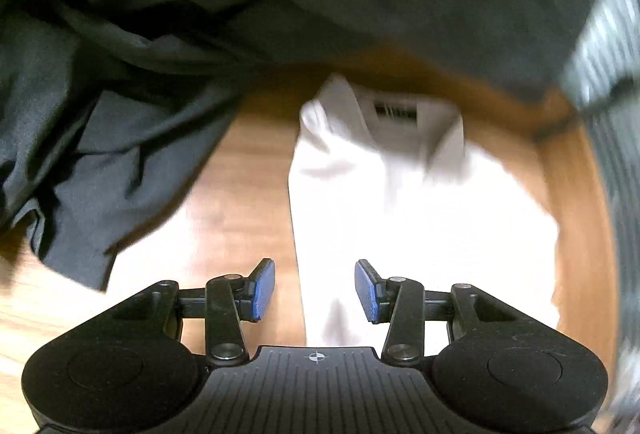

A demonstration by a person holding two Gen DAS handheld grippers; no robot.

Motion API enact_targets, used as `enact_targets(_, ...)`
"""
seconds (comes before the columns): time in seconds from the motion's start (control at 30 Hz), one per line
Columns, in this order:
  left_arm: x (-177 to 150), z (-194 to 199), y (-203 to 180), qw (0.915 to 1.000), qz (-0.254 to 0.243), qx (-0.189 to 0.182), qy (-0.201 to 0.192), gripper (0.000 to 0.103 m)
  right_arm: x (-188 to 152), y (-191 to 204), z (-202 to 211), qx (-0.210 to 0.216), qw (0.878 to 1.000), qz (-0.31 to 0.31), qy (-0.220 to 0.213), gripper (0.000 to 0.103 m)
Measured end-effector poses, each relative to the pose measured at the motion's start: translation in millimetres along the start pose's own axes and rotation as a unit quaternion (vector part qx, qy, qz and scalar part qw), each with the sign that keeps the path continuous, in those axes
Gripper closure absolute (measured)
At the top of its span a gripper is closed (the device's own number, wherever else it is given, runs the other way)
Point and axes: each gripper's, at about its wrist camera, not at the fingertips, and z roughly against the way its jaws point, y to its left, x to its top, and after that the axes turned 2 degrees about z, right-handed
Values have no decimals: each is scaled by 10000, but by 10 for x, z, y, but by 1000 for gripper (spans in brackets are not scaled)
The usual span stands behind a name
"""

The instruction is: Fold clothes

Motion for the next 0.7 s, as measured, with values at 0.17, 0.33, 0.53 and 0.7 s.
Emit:
enact_targets(0.17,-230,222,-32,9987,-457,197,98,58,112,534,-146,285,9962,824,-88,63)
enact_targets(0.33,-317,364,-43,9983,-549,202,6,58,191,992,-376,163,9833,1807,-122,56)
enact_targets(0.53,-354,514,39,9983,-494,297,-92,58,174,1197,-606,-271,9663,2552,-214,95)
enact_targets(0.7,-350,583,109,9982,-459,366,-104,58,190,876,-379,-391,9853,1541,-622,96)
